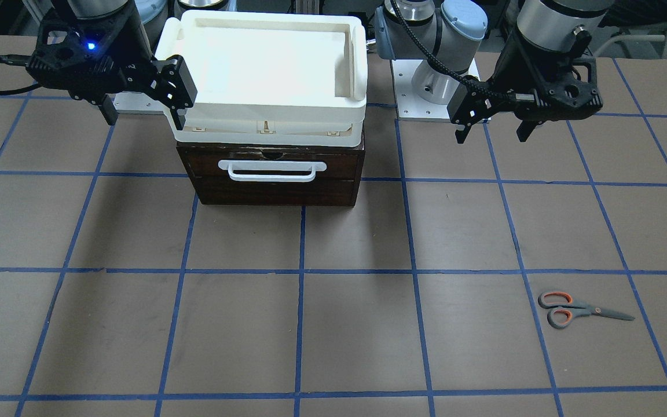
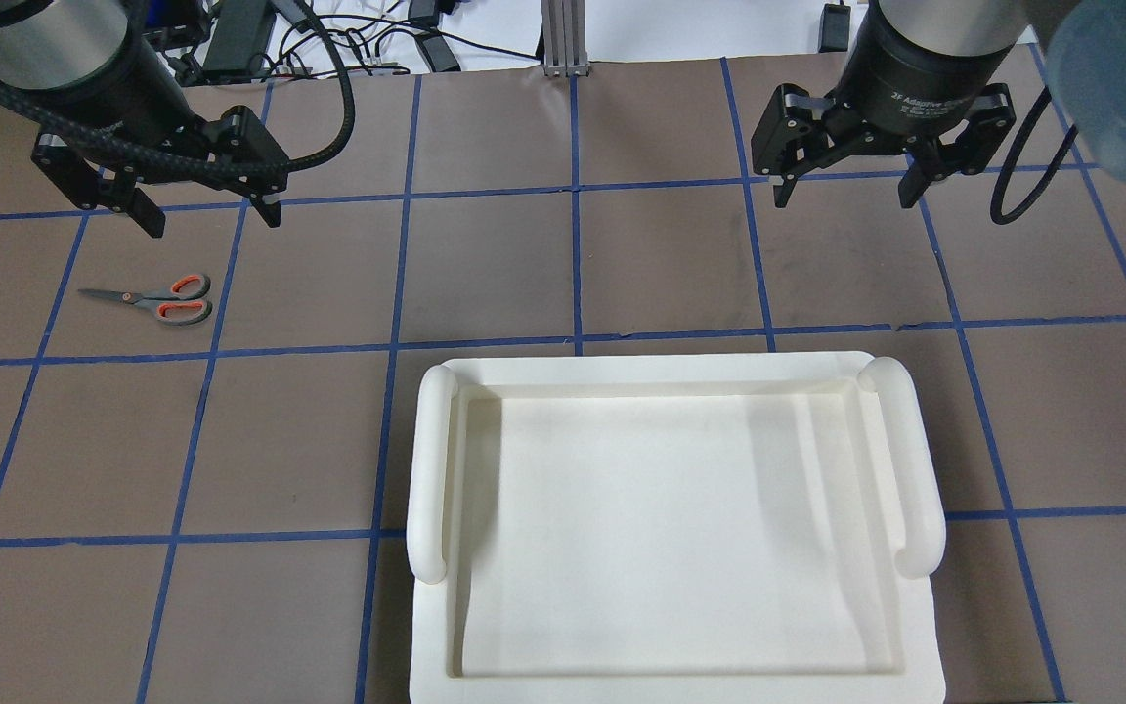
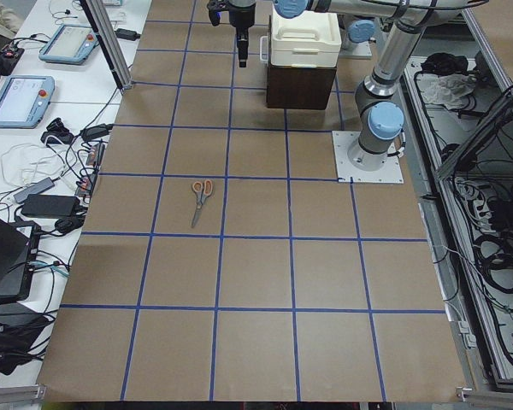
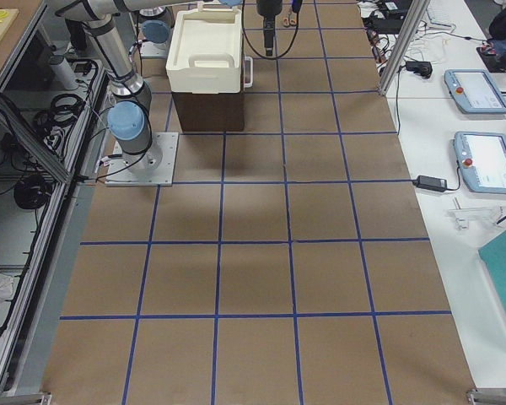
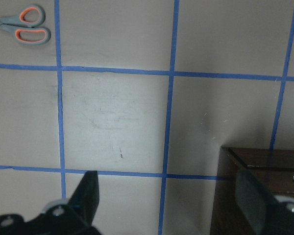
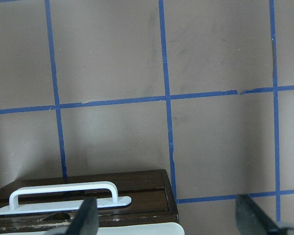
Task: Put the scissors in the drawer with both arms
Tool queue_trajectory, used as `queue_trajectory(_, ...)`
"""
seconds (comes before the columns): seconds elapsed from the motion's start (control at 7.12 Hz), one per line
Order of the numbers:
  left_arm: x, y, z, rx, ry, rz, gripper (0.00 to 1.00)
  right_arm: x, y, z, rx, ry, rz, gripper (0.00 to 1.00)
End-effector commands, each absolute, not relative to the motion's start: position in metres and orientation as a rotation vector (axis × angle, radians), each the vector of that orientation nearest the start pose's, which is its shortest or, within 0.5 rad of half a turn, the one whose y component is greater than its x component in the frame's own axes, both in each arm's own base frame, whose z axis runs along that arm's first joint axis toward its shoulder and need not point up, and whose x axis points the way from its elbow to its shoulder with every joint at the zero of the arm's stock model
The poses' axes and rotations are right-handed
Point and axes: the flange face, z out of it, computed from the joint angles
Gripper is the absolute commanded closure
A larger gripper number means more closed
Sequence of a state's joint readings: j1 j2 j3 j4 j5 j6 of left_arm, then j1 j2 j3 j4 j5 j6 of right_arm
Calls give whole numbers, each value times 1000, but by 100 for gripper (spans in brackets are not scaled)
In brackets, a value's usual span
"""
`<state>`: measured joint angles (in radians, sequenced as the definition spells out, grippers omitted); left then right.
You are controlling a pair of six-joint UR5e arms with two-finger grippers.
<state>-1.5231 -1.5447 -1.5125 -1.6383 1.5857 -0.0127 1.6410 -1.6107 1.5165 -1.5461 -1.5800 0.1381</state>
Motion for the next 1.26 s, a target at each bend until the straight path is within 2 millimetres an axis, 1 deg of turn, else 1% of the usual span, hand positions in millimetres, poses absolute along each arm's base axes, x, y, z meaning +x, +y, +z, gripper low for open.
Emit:
queue_trajectory(0.0, -109, -486, 522, -94, 3120, -26, 0, 166, -468, 529, 109, 3142, -86, 0)
queue_trajectory(0.42, -109, -483, 524, -82, 3114, -25, 0, 168, -464, 531, 101, 3129, -83, 0)
queue_trajectory(0.56, -104, -483, 523, -63, 3116, -20, 0, 187, -458, 530, 36, 3130, -75, 0)
queue_trajectory(0.7, -96, -485, 517, 162, 3108, 3, 0, 228, -447, 533, -148, 3084, -131, 0)
queue_trajectory(0.84, -75, -491, 500, 324, 3106, 33, 0, 257, -453, 533, -476, 3026, -275, 0)
queue_trajectory(0.98, -36, -500, 481, 440, 3102, 67, 0, 268, -460, 521, -632, 3012, -270, 0)
queue_trajectory(1.12, -6, -501, 480, 648, 3065, 76, 0, 279, -466, 501, -695, 2996, -209, 0)
